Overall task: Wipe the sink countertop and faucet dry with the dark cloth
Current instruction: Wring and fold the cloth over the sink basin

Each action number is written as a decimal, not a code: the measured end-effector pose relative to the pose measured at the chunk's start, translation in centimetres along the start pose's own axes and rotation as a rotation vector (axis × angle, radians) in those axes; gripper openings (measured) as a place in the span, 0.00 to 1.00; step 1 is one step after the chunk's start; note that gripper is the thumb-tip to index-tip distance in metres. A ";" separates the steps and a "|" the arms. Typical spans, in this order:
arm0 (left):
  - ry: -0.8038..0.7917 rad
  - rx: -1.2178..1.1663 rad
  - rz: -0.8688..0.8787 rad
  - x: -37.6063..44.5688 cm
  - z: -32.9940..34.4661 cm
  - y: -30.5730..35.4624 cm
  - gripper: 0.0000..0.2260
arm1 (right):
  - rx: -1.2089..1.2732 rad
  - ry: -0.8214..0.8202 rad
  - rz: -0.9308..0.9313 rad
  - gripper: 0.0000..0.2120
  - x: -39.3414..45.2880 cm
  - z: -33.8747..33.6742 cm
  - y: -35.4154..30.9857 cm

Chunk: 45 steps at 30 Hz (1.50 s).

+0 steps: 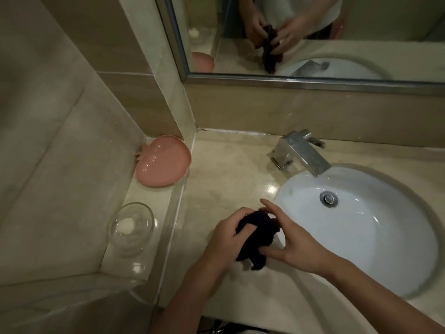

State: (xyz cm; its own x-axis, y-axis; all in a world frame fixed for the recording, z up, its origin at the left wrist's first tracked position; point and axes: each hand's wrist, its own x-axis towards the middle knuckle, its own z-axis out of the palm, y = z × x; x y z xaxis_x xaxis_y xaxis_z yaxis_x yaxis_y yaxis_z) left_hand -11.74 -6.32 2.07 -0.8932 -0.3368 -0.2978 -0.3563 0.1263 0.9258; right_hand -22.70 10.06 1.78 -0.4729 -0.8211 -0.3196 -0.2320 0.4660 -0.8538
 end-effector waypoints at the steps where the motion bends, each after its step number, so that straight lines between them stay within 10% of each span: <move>1: -0.022 -0.057 0.025 -0.1 0.4 1.1 0.08 | 0.046 -0.029 0.013 0.33 -0.5 -0.3 -0.9; 4: 0.013 -0.233 0.029 -0.2 1.3 4.0 0.09 | 0.349 0.055 0.067 0.10 -2.5 -2.4 -3.4; 13: -0.374 -0.701 -0.221 -1.6 9.9 8.5 0.25 | 0.514 0.332 -0.022 0.09 -8.8 -8.8 -6.1; 18: -0.277 -1.059 -0.301 -0.7 14.9 12.5 0.33 | -0.289 0.491 -0.302 0.17 -11.6 -9.3 -2.4; 24: -0.204 -0.798 -0.441 -0.6 17.3 14.3 0.21 | -0.251 0.670 -0.363 0.24 -16.4 -14.3 1.9; 29: -0.632 -0.324 -0.564 -0.2 18.6 17.2 0.04 | -0.941 0.106 -0.592 0.45 -14.7 -18.4 4.3; 35: -0.770 0.012 -0.672 2.1 20.2 19.0 0.05 | -1.072 0.139 -0.622 0.20 -12.6 -19.1 5.5; 41: -0.498 -0.131 -0.614 3.4 21.2 18.9 0.10 | -0.944 0.239 -0.758 0.24 -11.0 -21.8 5.1; 45: -0.815 -0.456 -0.591 4.2 20.1 20.4 0.11 | -0.765 0.377 -0.944 0.28 -12.0 -23.5 5.6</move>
State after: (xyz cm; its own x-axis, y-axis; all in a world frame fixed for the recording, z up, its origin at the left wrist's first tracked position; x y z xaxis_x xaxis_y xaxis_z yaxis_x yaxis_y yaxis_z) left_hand -28.31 13.62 15.02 -0.5883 0.5058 -0.6309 -0.8018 -0.2638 0.5362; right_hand -38.27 30.23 10.48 -0.0387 -0.8508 0.5241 -0.9790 -0.0728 -0.1904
